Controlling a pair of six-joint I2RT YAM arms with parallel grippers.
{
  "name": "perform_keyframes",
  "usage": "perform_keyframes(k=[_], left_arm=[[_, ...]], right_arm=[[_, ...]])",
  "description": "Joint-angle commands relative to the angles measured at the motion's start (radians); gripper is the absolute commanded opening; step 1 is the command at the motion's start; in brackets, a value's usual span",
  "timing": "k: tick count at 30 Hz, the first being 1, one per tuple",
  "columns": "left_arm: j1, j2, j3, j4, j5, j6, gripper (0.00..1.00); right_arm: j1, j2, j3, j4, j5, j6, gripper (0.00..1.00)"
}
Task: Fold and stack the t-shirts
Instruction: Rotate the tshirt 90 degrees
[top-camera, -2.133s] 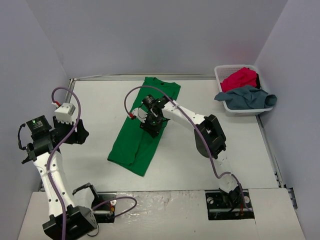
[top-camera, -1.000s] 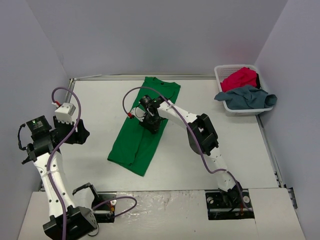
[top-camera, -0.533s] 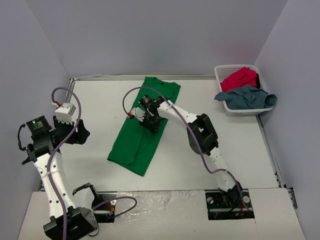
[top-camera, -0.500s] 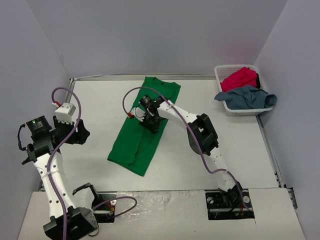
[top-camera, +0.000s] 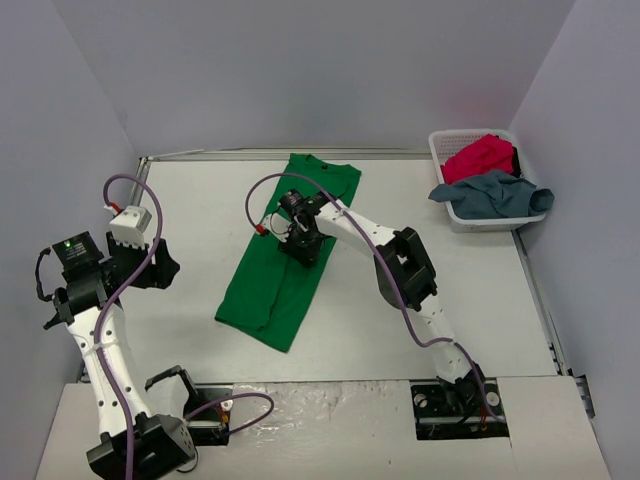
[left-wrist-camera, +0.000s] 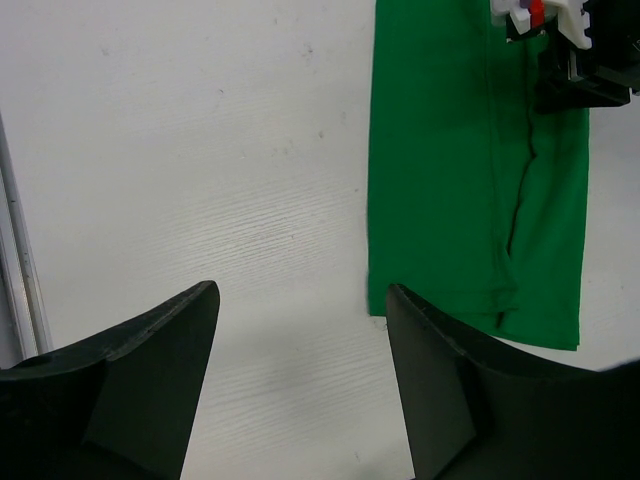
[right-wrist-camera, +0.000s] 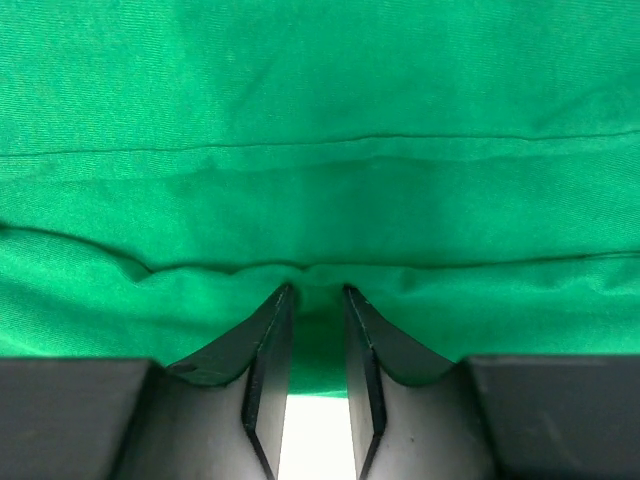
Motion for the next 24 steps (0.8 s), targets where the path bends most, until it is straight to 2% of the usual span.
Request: perform_keyframes(k=[1,21,24], left_arm=[[0.008,-0.019,0.0,0.007,0.026,0.0,0.66],[0.008,-0.018,-0.003,0.009,0.025,0.0,0.67],[0.01,-0.018,-0.003,0.01,0.025,0.0,0.67]], right_arm=[[-0.008,-0.001,0.042,-0.039,0.024,-0.005,0.23],[-0.006,0.043,0.071,-0.042,0.005,-0.011,0.27],[-0.008,0.051,0.08,-0.042,0.007,-0.014,0.32]])
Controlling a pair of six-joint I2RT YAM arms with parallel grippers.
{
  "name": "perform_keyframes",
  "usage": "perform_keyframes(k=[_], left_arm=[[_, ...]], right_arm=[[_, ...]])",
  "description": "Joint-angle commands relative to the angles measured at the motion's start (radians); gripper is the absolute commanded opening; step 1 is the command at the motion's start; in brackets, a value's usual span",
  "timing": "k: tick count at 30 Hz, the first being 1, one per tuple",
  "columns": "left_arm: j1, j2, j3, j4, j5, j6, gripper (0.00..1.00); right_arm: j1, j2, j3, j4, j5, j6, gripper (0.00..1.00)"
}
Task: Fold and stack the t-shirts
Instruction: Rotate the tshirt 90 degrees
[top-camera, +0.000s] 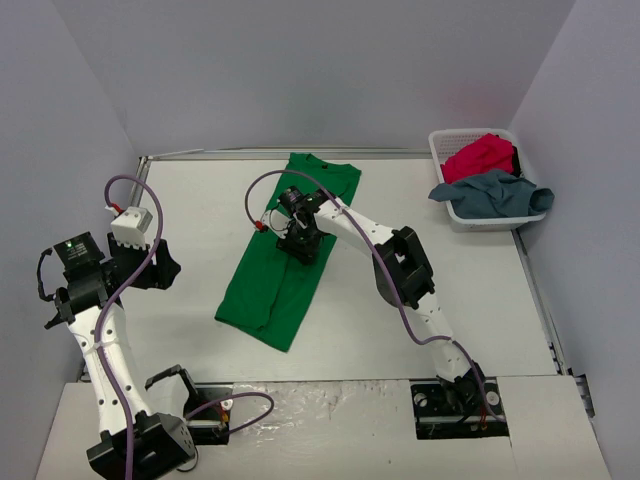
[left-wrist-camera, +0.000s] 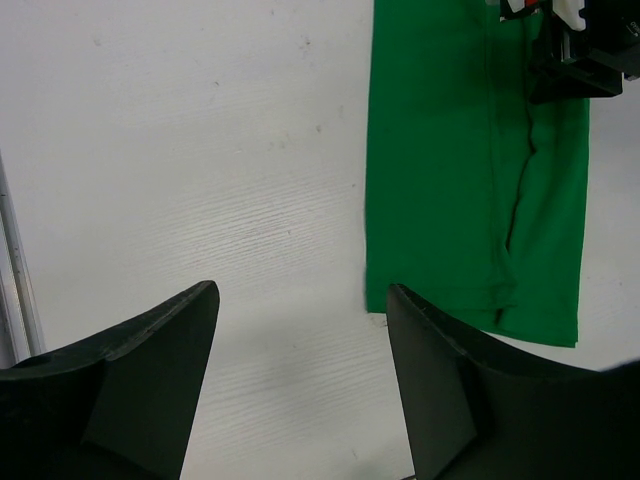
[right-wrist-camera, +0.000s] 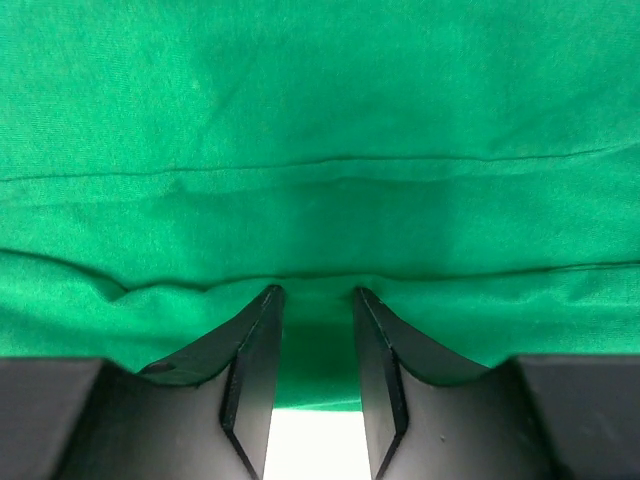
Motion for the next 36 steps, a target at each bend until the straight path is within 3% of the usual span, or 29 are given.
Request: perform_keyframes(k=[1,6,11,15,36], left_arm=[[0.008,-0.018,0.008,0.008,0.025,0.0,0.67],[0.008,-0.016,0.007,0.008,0.025,0.0,0.67],[0.008,-0.015,0.007,0.01,0.026,0.0,0.67],[0.008,-0.015,0.007,0.008,0.026,-0.002,0.67],[0.008,-0.027,0.007,0.008,0.035,0.001,0.67]], right_arm=[[-0.003,0.021,0.029,-0.042,0.0,-0.017,0.32],[-0.005,0.031,0.044,-0.044,0.001,-0.015,0.26],[-0.005,0.029,0.04,-0.045,-0.002,-0.018,0.08],[-0.005,0.031,0.04,-0.048,0.0,-0.018,0.0],[-0.005,-0.104,-0.028,-0.056,0.018,-0.012,0.0]])
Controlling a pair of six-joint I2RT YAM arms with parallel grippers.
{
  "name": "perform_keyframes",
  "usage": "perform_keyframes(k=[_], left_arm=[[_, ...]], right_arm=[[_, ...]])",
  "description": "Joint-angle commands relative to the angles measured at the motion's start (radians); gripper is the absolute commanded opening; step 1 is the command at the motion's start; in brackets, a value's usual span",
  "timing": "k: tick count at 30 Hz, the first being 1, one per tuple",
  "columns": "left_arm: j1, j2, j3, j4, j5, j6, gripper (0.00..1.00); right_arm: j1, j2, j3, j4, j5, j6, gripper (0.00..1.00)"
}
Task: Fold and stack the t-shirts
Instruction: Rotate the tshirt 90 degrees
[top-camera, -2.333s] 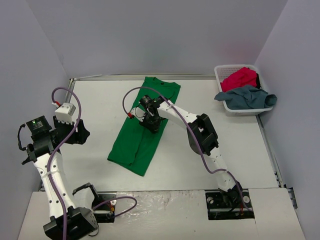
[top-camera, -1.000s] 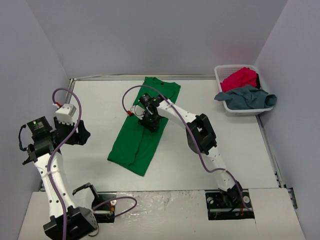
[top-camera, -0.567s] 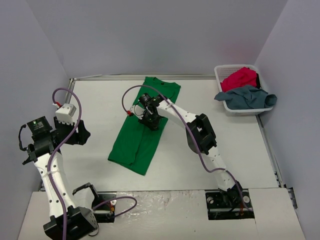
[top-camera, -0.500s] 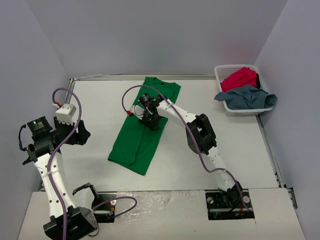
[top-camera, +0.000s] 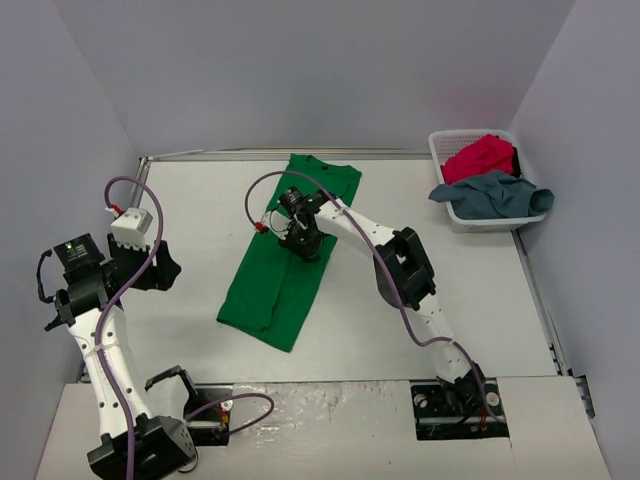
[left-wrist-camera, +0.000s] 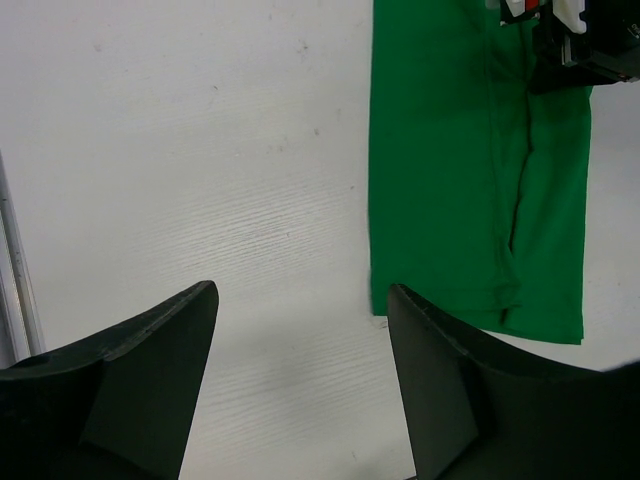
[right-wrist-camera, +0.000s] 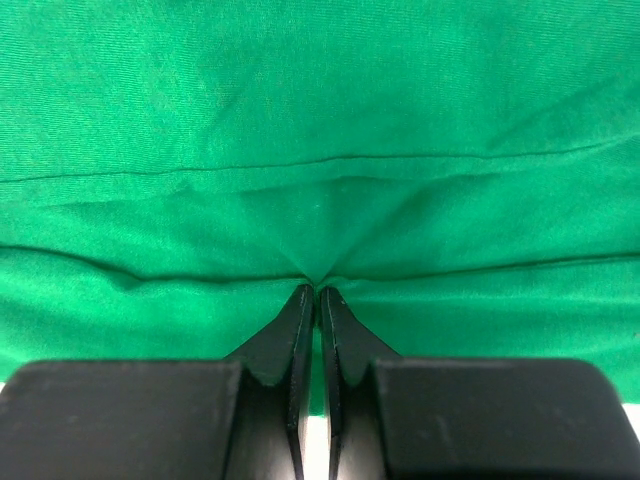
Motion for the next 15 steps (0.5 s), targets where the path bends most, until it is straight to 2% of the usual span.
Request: perform_keyframes(k=[1,13,14,15], left_arm=[[0.008,-0.018,0.012,0.009,0.034,0.001,0.67],[0.008,-0.017,0.012,0.009,0.036,0.003,0.67],[0.008,-0.017,0.012,0.009,0.036,0.003,0.67],[0.008,-0.017,0.012,0.007,0.036,0.003,0.67]], right_arm=[[-0.004,-0.099,-0.023,-0.055,0.011,-0.005,0.0],[0.007,-0.142,-0.031,-0.067,-0.004,-0.006,0.0],[0.008,-0.14,-0.034,-0.067,-0.006,-0.008,0.02],[0.007,-0.14,-0.035,-0.07,-0.007,-0.009,0.19]])
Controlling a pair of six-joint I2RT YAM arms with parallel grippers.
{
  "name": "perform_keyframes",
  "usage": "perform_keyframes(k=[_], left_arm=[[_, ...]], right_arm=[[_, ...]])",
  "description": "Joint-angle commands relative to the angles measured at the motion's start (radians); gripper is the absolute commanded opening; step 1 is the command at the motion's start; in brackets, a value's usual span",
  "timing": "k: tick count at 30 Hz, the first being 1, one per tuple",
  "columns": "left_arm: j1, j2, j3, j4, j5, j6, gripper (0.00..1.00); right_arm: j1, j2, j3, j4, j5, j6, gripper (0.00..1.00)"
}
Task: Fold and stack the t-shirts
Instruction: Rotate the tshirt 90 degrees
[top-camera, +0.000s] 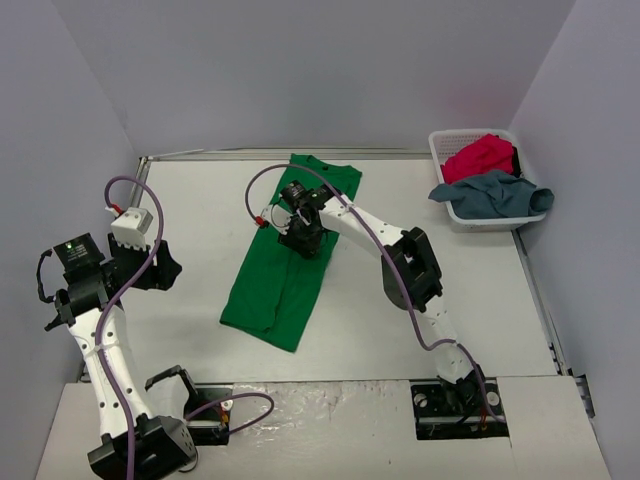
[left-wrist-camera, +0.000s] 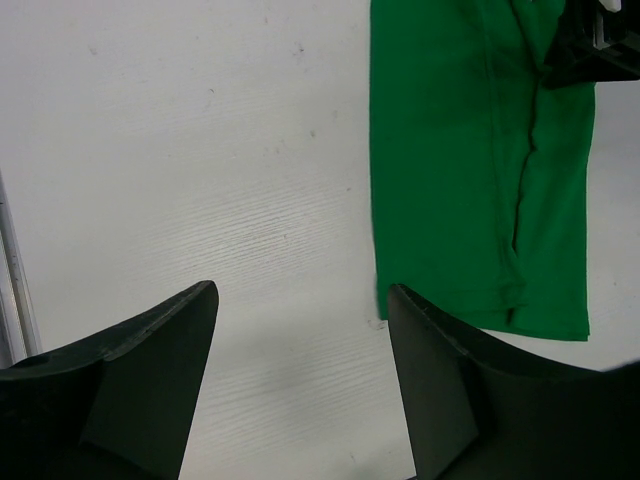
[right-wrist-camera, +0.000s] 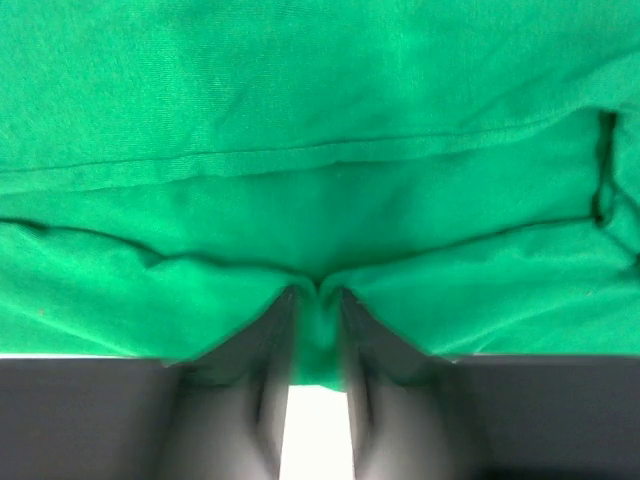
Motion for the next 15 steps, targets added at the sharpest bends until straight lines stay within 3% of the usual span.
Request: perform_keyframes(k=[1,6,11,14,15], left_arm=[[0.008,-0.013,0.012,0.009,0.024,0.003,0.67],[0.008,-0.01,0.012,0.009,0.027,0.003,0.67],[0.008,-0.012,0.012,0.007,0.028,0.004,0.67],[0.008,-0.013,0.012,0.005,0.028,0.004,0.68],[0.008,-0.015,0.012,0.006,0.028,0.003,0.68]], right_arm=[[0.005,-0.066,-0.014,-0.063,-0.007,-0.012,0.25],[0.005,-0.067,-0.025,-0.07,-0.003,-0.013,0.33],[-0.003,-0.086,-0.022,-0.069,0.014,-0.019,0.3],[-0.03,-0.093,-0.011,-0.069,0.02,-0.021,0.19],[-0.041,-0.092,-0.008,-0.067,0.019,-0.021,0.09]])
